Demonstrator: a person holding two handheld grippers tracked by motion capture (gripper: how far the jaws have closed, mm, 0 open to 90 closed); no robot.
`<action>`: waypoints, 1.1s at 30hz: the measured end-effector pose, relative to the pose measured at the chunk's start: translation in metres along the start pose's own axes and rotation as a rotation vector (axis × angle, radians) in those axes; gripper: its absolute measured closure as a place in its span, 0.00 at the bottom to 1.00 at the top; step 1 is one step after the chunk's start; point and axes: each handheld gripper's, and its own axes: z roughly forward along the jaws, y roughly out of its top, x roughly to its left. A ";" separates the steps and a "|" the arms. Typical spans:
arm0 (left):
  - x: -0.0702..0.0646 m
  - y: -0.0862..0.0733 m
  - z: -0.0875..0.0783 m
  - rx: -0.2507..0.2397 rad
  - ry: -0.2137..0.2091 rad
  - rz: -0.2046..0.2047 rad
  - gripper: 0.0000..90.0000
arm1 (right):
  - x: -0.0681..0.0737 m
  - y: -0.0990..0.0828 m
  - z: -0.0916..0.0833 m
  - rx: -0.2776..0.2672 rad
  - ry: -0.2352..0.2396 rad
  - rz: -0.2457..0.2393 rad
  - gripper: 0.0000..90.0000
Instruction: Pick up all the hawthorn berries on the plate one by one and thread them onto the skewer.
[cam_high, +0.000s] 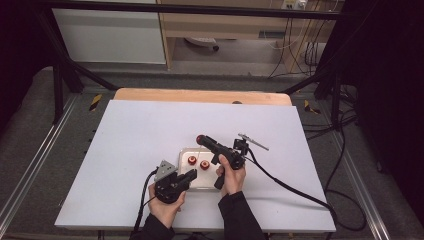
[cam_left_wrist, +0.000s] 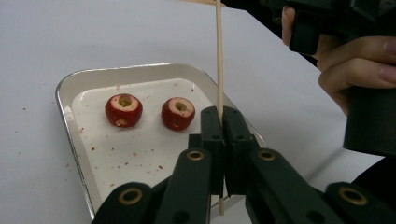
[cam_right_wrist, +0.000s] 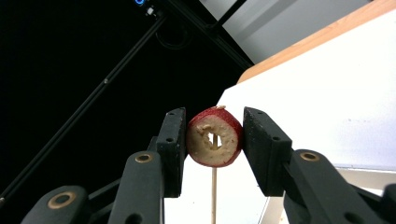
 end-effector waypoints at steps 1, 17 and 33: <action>0.001 0.000 0.000 0.001 0.003 -0.001 0.98 | 0.000 0.000 0.000 0.005 0.004 0.003 0.68; 0.006 0.017 0.006 0.004 0.013 0.021 0.98 | 0.000 -0.019 0.000 0.114 0.002 -0.030 0.69; 0.010 0.016 0.008 0.022 0.003 0.050 0.98 | 0.001 -0.031 -0.002 0.158 -0.021 -0.076 0.68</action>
